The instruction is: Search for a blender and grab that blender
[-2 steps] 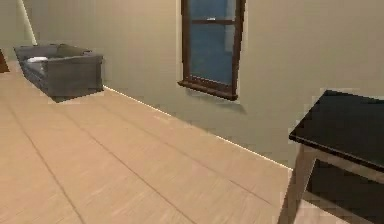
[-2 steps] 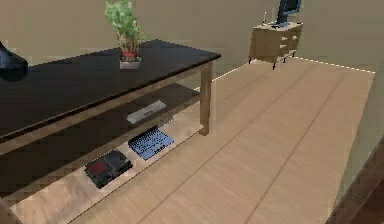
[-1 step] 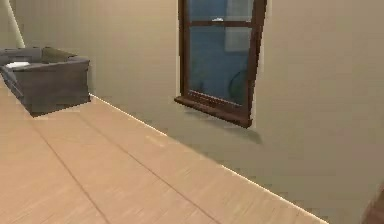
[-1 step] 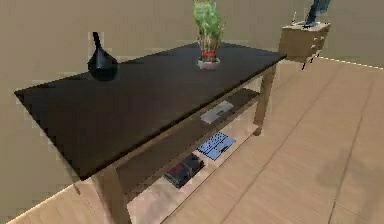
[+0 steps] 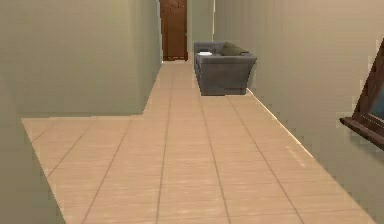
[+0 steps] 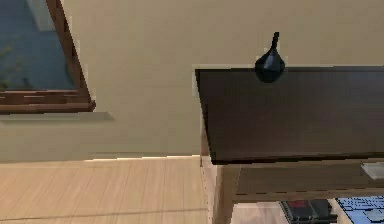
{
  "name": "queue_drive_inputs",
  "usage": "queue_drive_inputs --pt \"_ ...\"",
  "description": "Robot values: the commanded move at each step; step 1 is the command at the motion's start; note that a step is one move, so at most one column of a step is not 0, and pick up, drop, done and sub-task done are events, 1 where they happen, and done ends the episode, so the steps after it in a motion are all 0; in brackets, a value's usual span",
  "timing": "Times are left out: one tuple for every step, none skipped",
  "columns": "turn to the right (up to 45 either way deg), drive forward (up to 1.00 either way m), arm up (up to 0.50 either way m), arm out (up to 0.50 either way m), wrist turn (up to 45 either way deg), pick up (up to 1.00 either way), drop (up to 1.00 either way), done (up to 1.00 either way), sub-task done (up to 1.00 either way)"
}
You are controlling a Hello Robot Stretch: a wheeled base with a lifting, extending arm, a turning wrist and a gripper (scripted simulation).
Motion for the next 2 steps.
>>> queue_drive_inputs --pt "-3.0 0.00 0.00 0.00 0.0 0.00 0.00 0.00 0.00" --pt "0.0 1.00 0.00 0.00 0.0 0.00 0.00 0.00 0.00"
